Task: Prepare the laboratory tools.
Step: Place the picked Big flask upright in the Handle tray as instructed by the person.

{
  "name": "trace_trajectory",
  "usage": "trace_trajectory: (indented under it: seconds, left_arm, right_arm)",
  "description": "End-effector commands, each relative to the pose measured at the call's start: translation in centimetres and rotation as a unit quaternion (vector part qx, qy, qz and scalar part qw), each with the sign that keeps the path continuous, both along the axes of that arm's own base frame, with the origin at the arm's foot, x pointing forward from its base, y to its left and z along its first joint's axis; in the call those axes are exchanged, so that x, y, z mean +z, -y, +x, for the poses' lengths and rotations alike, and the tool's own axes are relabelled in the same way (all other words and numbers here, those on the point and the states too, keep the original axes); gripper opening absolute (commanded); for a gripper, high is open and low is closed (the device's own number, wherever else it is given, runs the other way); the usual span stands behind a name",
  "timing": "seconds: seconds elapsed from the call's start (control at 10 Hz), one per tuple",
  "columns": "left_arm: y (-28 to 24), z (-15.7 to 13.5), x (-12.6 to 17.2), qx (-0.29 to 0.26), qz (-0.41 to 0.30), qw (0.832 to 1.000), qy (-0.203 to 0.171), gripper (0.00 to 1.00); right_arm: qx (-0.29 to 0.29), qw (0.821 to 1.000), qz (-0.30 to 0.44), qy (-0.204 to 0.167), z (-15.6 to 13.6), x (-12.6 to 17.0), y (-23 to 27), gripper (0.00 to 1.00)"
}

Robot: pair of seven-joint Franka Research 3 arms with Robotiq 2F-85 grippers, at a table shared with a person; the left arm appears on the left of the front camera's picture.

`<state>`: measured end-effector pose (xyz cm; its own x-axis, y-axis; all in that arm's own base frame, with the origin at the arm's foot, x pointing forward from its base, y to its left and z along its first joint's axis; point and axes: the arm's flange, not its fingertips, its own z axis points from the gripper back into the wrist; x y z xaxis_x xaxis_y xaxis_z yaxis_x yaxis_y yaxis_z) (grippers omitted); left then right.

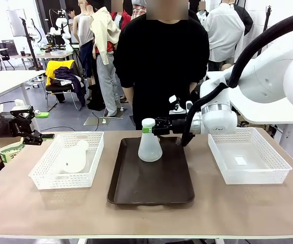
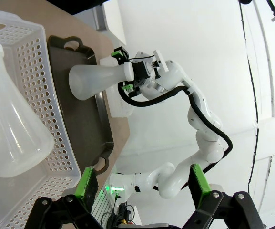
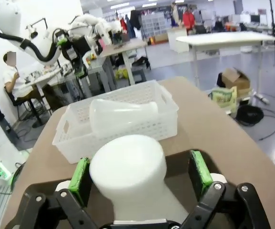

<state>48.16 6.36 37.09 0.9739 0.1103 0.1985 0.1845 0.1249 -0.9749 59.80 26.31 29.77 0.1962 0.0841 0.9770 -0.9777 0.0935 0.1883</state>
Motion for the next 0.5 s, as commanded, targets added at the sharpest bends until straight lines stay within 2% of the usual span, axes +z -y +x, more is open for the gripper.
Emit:
trace_trajectory:
  seconds: [0.0, 0.2, 0.3, 0.4]
  left_arm:
    - [-0.12, -0.12, 0.11, 0.000, 0.004, 1.000, 0.001, 1.00]
    - [-0.12, -0.12, 0.11, 0.000, 0.004, 1.000, 0.001, 1.00]
    - [-0.12, -0.12, 0.11, 0.000, 0.004, 1.000, 0.001, 1.00]
    - [-0.12, -0.12, 0.11, 0.000, 0.004, 1.000, 0.001, 1.00]
  right_arm:
    - [0.014, 0.998, -0.058, -0.020, -0.96, 1.05, 0.21, 1.00]
    - [0.012, 0.995, -0.087, -0.052, -1.49, 1.66, 0.39, 1.00]
    - [0.014, 0.999, -0.044, -0.017, -0.66, 0.98, 0.33, 1.00]
    - [0.014, 0.999, -0.044, -0.017, -0.66, 0.98, 0.33, 1.00]
